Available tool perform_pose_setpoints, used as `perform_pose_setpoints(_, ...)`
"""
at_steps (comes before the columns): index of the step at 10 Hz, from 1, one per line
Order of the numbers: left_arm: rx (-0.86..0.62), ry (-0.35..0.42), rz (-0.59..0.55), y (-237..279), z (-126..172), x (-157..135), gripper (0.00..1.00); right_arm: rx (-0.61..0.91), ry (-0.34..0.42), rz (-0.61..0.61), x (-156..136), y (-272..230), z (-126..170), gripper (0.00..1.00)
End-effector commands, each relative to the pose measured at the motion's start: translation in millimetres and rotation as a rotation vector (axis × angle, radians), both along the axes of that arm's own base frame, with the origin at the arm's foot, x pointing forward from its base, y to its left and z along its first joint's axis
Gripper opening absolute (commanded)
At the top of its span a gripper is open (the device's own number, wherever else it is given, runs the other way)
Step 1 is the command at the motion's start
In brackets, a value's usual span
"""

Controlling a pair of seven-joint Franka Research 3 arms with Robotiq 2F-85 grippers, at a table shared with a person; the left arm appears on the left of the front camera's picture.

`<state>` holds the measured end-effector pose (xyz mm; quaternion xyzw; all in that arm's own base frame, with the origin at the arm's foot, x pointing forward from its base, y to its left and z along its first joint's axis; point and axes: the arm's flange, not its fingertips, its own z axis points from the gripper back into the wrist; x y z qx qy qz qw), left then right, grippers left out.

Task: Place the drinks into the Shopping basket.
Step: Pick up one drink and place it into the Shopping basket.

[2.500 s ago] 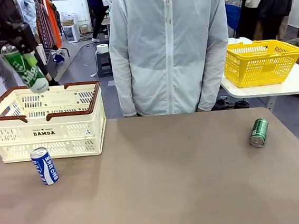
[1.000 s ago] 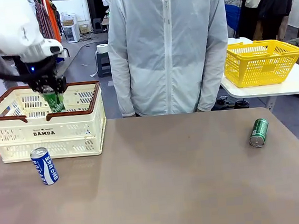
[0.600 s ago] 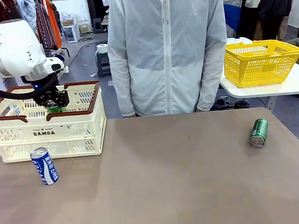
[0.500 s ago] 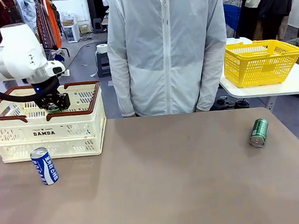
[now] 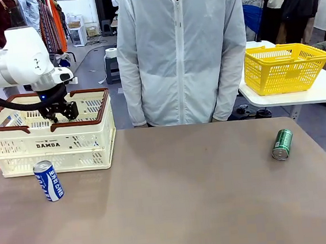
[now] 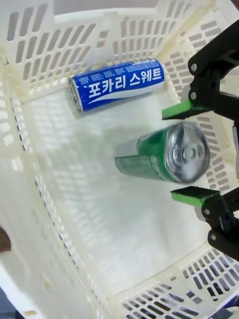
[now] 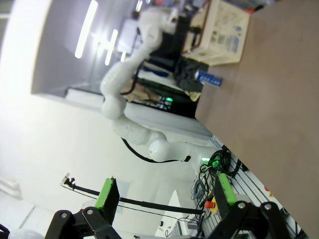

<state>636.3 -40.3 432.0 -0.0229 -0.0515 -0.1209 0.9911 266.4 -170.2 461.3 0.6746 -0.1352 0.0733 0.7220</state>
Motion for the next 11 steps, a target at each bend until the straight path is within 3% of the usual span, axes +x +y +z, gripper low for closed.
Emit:
perform_pose_setpoints(1,0.026,0.001,0.019,-4.2,4.9,5.1,1.00,0.009,-0.004,-0.003,1.4,-0.6,4.9,1.00)
perform_pose_setpoints(4,0.023,-0.027,0.016,-5.5,14.9,-2.9,1.00,0.009,-0.004,-0.003,1.4,-0.6,4.9,1.00)
perform_pose_setpoints(6,-0.054,-0.005,-0.037,5.9,59.5,-30.2,1.00,0.009,-0.004,-0.003,1.4,-0.6,4.9,1.00)
perform_pose_setpoints(7,-0.138,0.032,-0.033,17.9,94.5,-54.3,1.00,0.009,-0.004,-0.003,1.4,-0.6,4.9,1.00)
perform_pose_setpoints(8,-0.276,0.022,-0.085,35.4,127.1,-85.8,1.00,0.009,-0.004,-0.003,1.4,-0.6,4.9,1.00)
perform_pose_setpoints(10,-0.583,0.073,0.157,87.2,171.3,-137.2,1.00,0.009,-0.004,-0.003,1.4,-0.6,4.9,1.00)
perform_pose_setpoints(11,-0.713,0.109,0.123,129.9,180.4,-152.7,1.00,0.009,-0.004,-0.003,1.4,-0.6,4.9,1.00)
